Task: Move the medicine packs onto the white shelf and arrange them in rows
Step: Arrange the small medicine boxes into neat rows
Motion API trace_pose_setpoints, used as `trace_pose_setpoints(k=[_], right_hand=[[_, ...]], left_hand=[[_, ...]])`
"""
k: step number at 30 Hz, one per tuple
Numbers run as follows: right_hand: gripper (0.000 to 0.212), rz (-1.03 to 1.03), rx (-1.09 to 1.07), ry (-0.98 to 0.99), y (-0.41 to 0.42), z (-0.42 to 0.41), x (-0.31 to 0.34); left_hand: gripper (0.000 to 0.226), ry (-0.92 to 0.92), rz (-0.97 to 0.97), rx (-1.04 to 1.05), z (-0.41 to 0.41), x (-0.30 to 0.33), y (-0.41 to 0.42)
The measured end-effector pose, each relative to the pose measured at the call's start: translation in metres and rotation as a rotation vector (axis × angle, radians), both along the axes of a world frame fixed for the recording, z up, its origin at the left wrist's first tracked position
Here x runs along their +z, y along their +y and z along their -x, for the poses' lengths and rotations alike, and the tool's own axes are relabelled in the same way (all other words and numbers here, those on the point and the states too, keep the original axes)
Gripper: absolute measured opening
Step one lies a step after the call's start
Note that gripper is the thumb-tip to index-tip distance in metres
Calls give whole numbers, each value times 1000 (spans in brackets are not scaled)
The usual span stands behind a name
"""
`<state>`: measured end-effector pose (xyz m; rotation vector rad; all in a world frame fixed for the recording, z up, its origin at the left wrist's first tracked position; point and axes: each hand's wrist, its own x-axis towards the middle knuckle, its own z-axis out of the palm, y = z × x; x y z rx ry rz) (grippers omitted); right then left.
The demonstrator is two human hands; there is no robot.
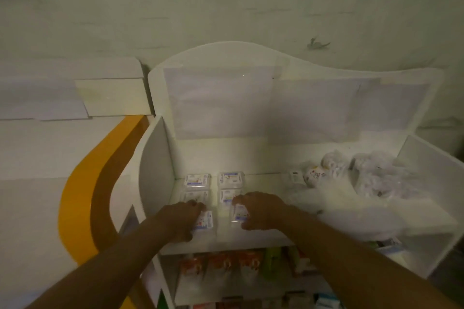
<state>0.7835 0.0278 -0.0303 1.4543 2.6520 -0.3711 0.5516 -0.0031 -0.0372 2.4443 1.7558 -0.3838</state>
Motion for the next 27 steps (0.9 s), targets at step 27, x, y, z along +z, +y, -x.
trace_pose_setpoints(k=[27], right_hand=[[56,-104,-43,79,-16,32,-43]], left_hand=[[61,-169,-109,51,12,-22,-13]])
